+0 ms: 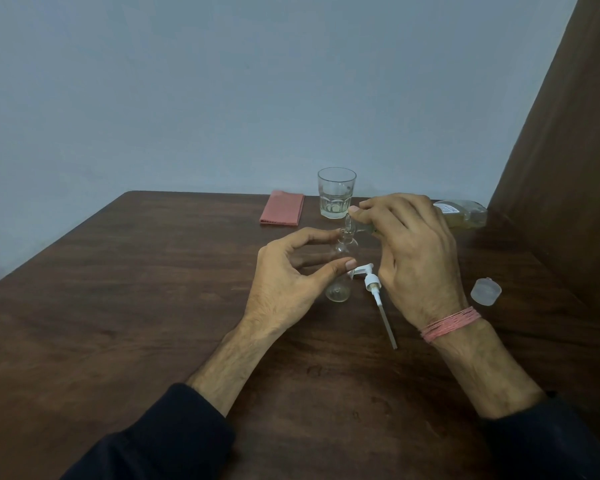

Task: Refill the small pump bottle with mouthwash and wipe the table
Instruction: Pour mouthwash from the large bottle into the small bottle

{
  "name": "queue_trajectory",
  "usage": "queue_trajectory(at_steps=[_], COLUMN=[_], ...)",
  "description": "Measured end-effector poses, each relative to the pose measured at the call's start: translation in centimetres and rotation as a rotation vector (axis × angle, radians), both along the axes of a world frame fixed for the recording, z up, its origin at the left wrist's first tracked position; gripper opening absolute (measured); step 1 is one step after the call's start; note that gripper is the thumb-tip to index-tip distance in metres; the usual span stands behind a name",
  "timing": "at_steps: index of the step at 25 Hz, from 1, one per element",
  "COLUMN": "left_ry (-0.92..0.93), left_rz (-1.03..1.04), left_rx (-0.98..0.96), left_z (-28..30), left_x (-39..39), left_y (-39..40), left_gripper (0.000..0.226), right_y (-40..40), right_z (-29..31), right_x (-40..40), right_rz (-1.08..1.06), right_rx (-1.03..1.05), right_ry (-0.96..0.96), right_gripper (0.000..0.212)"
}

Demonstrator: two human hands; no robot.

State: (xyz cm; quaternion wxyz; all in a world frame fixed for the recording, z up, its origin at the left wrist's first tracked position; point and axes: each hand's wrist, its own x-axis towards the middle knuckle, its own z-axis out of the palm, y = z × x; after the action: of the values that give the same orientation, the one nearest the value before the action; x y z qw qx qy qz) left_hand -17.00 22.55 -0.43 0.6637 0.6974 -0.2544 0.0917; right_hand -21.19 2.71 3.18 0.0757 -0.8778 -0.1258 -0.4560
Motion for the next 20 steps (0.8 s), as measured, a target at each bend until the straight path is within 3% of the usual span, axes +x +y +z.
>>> queue_trajectory(at_steps=[20], left_ry=[-0.004], left_rz=[0.017], left_rx=[0.022], left_z=[-0.26], left_x=[0.21], left_y=[0.06], left_gripper=[0.043], right_y=[-0.09], right_z=[-0.07], right_x=[0.05], right_rz=[0.009], right_rx=[-0.005], right_ry=[0.0], right_gripper=[0.062])
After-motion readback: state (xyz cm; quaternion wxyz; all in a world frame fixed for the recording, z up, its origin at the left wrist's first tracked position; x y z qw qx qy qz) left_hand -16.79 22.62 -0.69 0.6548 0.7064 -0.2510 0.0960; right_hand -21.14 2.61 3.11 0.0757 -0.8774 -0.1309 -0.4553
